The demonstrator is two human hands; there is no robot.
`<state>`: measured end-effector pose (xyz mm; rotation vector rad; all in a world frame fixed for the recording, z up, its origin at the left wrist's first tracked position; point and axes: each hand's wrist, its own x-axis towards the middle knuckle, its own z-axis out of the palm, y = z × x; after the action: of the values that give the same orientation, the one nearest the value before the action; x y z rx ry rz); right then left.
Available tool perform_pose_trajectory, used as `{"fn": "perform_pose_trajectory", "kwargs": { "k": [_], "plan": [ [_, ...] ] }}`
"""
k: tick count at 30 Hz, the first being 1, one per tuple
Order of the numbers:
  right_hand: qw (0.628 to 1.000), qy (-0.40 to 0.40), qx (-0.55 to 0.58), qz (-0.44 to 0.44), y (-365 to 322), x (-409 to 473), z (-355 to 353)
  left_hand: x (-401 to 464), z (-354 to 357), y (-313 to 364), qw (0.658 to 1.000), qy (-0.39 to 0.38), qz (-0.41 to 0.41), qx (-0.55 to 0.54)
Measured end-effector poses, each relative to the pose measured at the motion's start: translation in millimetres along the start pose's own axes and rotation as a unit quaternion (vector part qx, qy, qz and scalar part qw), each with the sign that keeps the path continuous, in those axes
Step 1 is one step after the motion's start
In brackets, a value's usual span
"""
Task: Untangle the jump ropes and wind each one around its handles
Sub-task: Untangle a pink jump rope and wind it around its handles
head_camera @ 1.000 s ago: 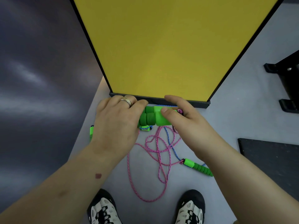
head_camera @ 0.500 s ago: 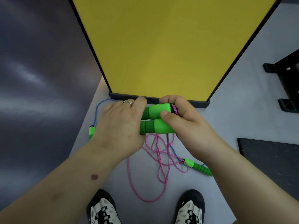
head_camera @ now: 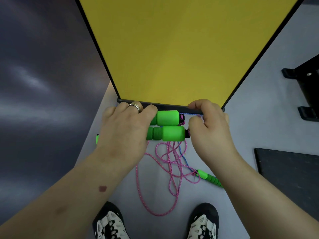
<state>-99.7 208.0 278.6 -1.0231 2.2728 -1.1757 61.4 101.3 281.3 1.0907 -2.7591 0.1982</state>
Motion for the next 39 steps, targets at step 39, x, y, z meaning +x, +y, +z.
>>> {"fn": "perform_pose_trajectory", "kwargs": {
  "k": [39],
  "plan": [
    [0.981,-0.149,0.077,-0.101,12,12,-4,6,-32,-10,0.999,-0.01,0.032,-0.03]
  ]
}}
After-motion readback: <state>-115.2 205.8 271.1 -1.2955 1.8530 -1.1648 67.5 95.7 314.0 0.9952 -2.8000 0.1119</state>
